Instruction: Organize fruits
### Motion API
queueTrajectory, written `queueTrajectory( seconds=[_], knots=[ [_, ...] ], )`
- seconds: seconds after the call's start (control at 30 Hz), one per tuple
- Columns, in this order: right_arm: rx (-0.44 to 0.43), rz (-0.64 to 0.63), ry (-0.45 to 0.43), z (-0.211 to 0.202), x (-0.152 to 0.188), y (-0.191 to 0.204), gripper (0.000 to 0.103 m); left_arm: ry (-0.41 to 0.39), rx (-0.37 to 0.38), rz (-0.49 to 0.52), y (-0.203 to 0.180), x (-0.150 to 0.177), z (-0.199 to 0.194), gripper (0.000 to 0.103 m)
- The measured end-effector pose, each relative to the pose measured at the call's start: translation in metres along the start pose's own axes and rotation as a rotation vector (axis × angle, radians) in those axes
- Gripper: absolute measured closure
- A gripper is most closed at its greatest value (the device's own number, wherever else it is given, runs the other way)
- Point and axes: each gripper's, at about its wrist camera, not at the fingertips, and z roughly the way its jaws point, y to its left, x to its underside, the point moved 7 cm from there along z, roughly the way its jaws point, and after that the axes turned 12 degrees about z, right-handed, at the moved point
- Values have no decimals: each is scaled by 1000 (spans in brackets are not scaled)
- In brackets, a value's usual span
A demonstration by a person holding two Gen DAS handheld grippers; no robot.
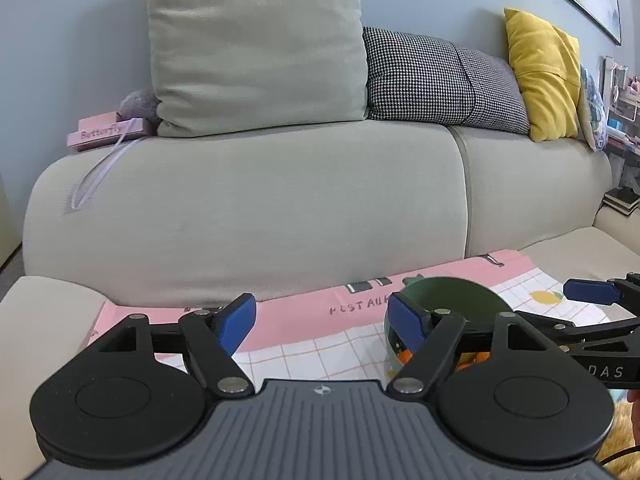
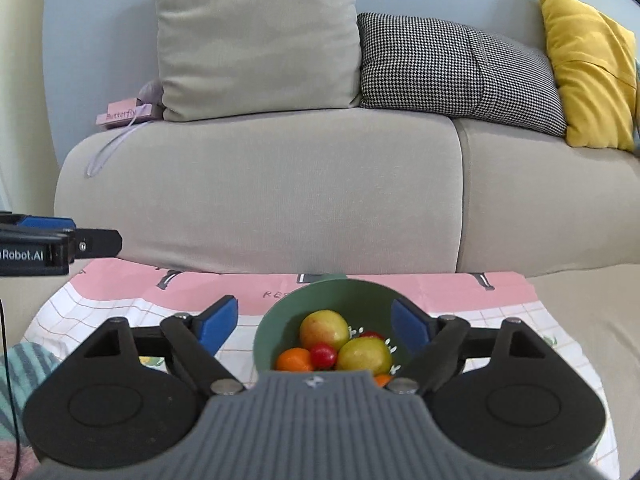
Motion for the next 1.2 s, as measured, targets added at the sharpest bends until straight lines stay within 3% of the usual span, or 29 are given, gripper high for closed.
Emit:
queueTrajectory(
  seconds=[0.23, 0.5, 0.83, 1.2],
  knots=[
    [1, -40, 16, -12, 25, 15, 14, 7, -66, -16, -5, 19, -18, 12],
    [25, -34, 46, -16, 44, 14, 8, 101, -91, -6, -11, 46, -19, 12],
    [40, -23, 95, -15, 61, 11, 7, 161, -103, -16, -13, 62, -20, 12],
    [39, -17, 86, -20, 61, 9, 7, 165, -107, -13, -13, 62, -24, 12]
  ],
)
